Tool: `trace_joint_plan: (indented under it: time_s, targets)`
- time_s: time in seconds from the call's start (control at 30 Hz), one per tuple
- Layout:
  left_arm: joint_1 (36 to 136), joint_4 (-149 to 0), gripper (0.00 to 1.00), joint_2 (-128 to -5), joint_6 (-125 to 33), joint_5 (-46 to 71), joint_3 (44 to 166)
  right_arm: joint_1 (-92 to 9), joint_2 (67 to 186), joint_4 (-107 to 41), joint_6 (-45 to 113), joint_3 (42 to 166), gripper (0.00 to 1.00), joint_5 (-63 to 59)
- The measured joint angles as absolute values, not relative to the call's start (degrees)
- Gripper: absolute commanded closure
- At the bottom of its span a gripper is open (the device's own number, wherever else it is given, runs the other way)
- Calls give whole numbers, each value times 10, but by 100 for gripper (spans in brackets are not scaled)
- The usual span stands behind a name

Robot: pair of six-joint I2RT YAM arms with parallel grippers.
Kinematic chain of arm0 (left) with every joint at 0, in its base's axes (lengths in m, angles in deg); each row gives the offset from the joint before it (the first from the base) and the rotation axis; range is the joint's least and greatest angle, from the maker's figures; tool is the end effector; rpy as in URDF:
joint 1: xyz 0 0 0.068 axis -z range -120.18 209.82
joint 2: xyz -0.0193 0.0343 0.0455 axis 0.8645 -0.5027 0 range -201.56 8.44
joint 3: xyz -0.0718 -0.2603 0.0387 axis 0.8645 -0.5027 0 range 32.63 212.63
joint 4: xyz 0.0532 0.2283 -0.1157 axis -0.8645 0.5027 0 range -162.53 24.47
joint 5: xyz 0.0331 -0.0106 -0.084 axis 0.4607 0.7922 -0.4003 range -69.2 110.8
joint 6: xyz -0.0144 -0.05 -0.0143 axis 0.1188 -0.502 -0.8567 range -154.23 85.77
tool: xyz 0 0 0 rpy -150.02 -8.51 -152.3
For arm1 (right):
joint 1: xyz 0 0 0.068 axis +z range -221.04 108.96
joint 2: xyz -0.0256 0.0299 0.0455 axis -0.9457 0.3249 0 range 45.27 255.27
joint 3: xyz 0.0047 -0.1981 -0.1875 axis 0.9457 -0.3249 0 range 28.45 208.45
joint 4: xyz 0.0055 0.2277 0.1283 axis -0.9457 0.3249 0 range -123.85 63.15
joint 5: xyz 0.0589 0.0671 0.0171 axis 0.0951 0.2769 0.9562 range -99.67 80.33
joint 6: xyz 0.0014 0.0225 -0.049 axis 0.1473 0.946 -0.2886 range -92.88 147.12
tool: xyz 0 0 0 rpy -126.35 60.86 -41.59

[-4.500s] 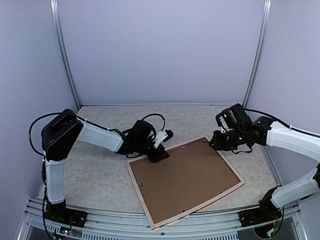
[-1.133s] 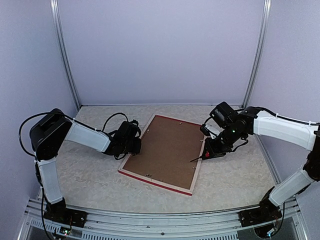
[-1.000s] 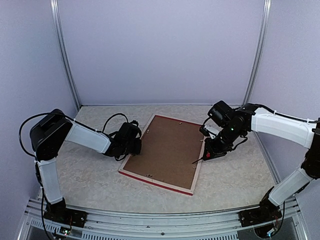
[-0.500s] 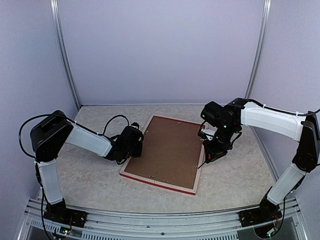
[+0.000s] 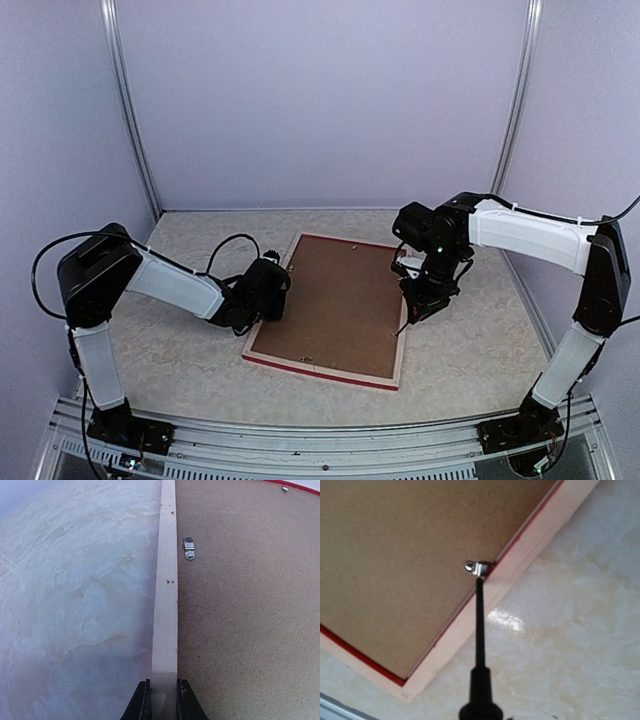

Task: Take the photo out of the frame

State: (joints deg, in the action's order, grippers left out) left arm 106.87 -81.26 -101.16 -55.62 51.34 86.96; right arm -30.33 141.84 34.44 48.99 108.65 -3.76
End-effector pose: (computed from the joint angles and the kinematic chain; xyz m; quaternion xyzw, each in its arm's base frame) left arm 0.2649 -0.2580 0.1190 0.1039 0.8954 0.0014 0.4329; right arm 0.2344 0.2065 0.2553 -0.1657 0.9837 0.0682 0.0130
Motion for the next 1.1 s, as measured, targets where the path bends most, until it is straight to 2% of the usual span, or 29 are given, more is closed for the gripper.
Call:
trace_joint_plan:
  time_s: [0.33, 0.8, 1.1]
  targets:
    - [1079, -806, 86, -1008, -560, 527, 865, -295, 1441, 368, 488, 1112, 100, -47]
    - [1086, -805, 86, -996, -561, 531, 850, -254, 1526, 439, 505, 1217, 100, -132]
    - [1089, -806, 86, -995, -556, 536, 848, -234, 1553, 398, 516, 1248, 100, -188]
